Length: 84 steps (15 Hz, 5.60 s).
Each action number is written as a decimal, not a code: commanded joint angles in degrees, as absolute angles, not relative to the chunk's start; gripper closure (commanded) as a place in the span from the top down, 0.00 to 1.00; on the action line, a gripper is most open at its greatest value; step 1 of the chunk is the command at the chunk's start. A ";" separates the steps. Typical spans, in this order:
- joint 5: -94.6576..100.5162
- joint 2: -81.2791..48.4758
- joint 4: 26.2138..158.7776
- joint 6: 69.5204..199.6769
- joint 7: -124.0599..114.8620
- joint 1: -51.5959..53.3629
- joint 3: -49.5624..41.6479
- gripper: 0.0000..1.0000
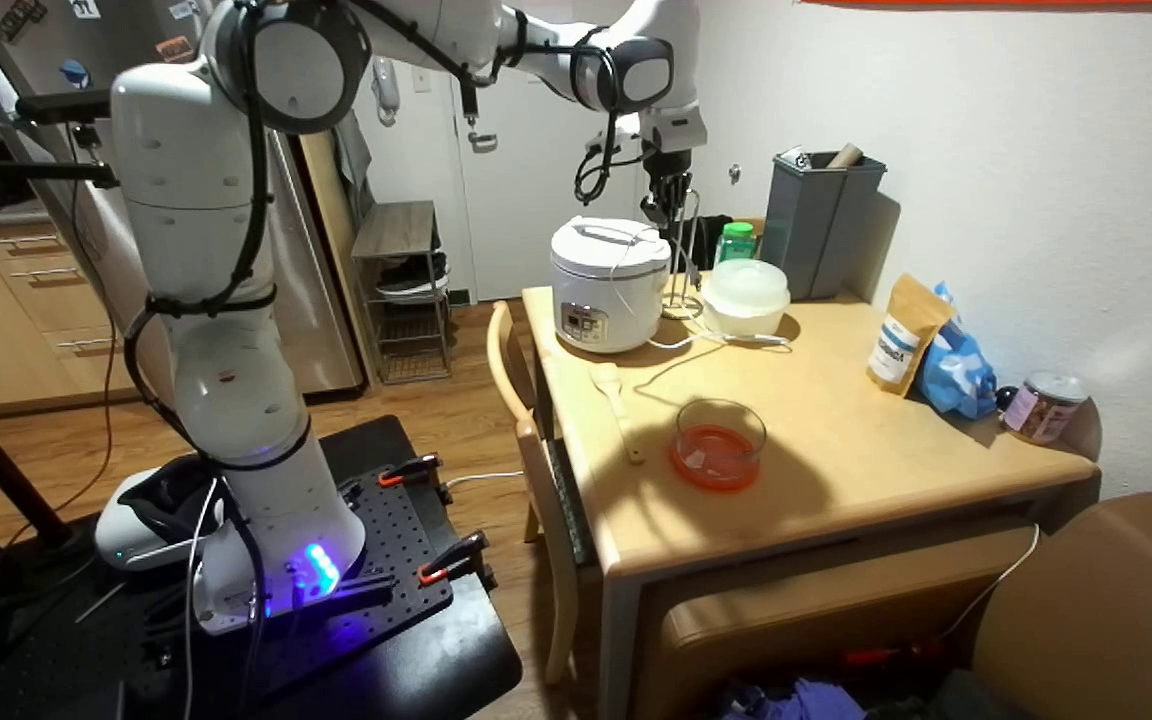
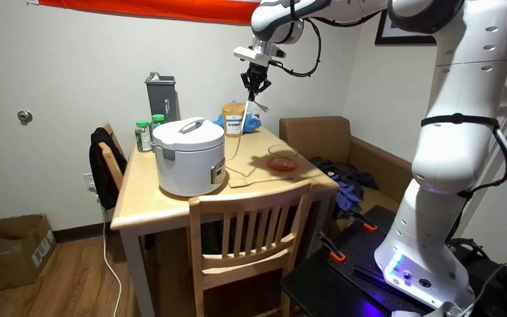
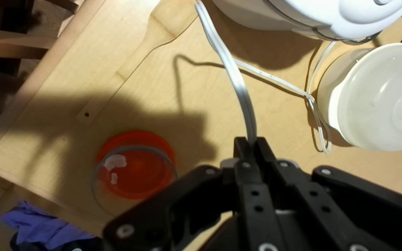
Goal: Put the cable for the cooker on the cooker
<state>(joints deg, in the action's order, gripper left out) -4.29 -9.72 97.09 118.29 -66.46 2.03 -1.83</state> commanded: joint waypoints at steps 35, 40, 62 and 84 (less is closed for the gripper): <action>5.24 -11.22 77.23 111.27 -49.46 17.05 9.79 0.02; 8.86 -10.10 77.10 102.34 -50.24 19.93 11.06 0.02; 28.03 -19.01 49.11 88.49 -39.87 43.12 18.15 0.02; 26.79 -30.44 50.11 99.42 -46.26 34.58 15.18 0.02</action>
